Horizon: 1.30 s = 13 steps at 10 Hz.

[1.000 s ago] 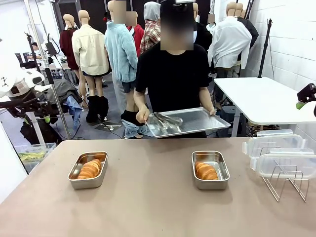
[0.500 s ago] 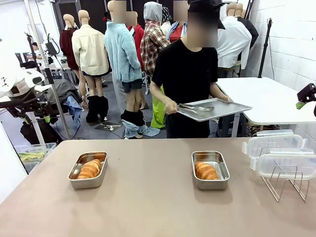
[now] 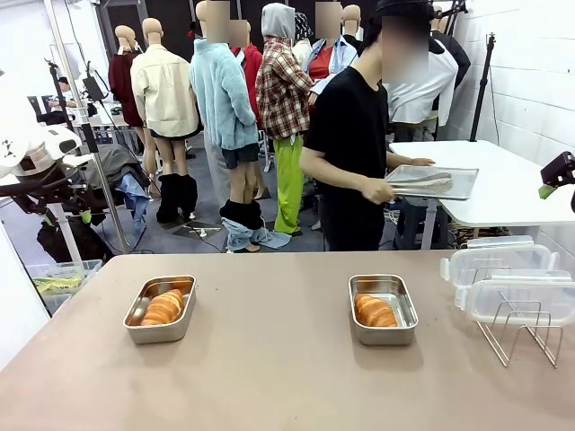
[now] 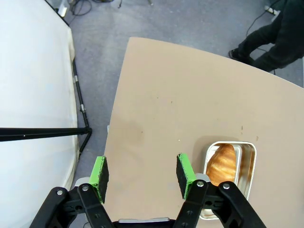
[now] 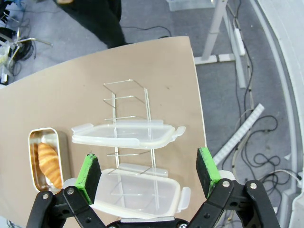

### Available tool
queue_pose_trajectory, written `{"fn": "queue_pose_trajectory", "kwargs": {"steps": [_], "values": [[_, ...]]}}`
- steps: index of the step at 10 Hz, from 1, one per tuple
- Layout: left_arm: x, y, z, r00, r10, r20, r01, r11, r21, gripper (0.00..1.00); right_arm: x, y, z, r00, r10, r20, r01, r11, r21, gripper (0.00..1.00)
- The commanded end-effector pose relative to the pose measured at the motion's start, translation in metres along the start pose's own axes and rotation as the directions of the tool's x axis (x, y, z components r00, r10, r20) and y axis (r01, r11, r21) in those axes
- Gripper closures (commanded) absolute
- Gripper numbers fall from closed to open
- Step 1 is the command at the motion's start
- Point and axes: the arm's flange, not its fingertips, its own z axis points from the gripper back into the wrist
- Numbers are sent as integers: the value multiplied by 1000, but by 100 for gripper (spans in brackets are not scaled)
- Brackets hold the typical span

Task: Place the bread in airtight containers.
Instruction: Pick up one Airtight Container lid and hand it to the human.

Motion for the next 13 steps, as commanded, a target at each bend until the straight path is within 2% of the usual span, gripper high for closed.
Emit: {"fn": "queue_pose_trajectory", "kwargs": {"steps": [1, 13], "values": [[0, 0, 1, 1000, 0, 3, 0, 1000, 1, 25, 1, 2, -1, 1000, -14, 5, 14, 1000, -9, 0], [0, 0, 1, 1000, 0, 3, 0, 1000, 1, 25, 1, 2, -1, 1000, -14, 5, 14, 1000, -9, 0]]}}
